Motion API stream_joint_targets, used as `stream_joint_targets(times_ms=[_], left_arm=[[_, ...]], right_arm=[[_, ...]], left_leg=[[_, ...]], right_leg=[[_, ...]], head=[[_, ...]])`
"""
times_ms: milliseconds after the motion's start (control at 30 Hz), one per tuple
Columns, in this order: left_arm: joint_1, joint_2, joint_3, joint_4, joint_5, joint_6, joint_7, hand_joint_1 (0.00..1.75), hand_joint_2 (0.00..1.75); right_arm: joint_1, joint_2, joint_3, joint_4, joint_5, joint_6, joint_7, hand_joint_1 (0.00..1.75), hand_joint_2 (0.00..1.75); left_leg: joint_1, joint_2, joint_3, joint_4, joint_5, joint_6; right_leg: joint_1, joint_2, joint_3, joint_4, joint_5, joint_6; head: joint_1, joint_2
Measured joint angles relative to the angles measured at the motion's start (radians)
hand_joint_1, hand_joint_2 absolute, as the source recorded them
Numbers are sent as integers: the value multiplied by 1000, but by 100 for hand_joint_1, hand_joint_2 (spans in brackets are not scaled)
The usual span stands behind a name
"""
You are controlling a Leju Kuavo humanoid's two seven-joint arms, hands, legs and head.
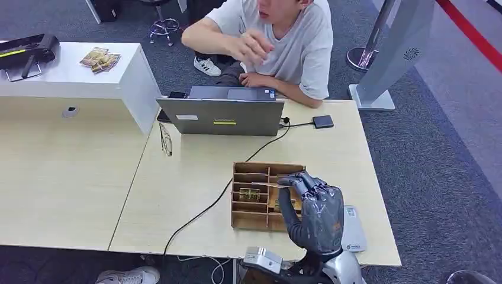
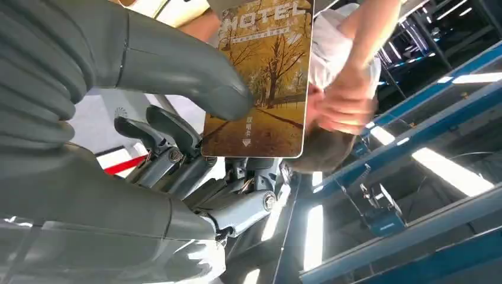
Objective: Pass the card to the sensor for recognition and then transmit it.
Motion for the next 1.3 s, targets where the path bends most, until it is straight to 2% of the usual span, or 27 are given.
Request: stream_joint_targets(times_ms=[133, 233, 333, 400, 567, 733, 1000, 1300], left_arm=[[0, 0, 0, 0, 3, 0, 0, 0, 0], [0, 0, 0, 0, 10, 2, 0, 0, 0], [1, 0, 0, 0, 18, 4, -2, 0, 0], [2, 0, 0, 0, 27, 7, -4, 0, 0], [5, 0, 0, 0, 39, 11, -15, 0, 0], [6, 0, 0, 0, 57, 24, -19, 0, 0], [7, 0, 0, 0, 68, 33, -19, 0, 0], [8, 0, 0, 0, 69, 37, -21, 0, 0]], right_arm=[[-2, 1, 0, 1, -28, 11, -3, 175, 175], [-7, 3, 4, 5, -111, 44, -31, 175, 175], [-9, 3, 9, 4, -259, 100, -74, 175, 175], [-9, 2, 9, -3, -438, 173, -123, 175, 175], [0, -6, -7, -17, -652, 280, -204, 175, 175], [51, -20, -64, -23, -821, 371, -246, 175, 175], [146, -55, -190, -14, -966, 458, -253, 175, 175], [199, -81, -263, 13, -1008, 465, -223, 175, 175]], left_leg=[[0, 0, 0, 0, 0, 0], [0, 0, 0, 0, 0, 0], [0, 0, 0, 0, 0, 0], [0, 0, 0, 0, 0, 0], [0, 0, 0, 0, 0, 0], [0, 0, 0, 0, 0, 0], [0, 0, 0, 0, 0, 0], [0, 0, 0, 0, 0, 0]], right_leg=[[0, 0, 0, 0, 0, 0], [0, 0, 0, 0, 0, 0], [0, 0, 0, 0, 0, 0], [0, 0, 0, 0, 0, 0], [0, 0, 0, 0, 0, 0], [0, 0, 0, 0, 0, 0], [0, 0, 0, 0, 0, 0], [0, 0, 0, 0, 0, 0]], head=[[0, 0], [0, 0], [0, 0], [0, 0], [0, 0], [0, 0], [0, 0], [0, 0]])
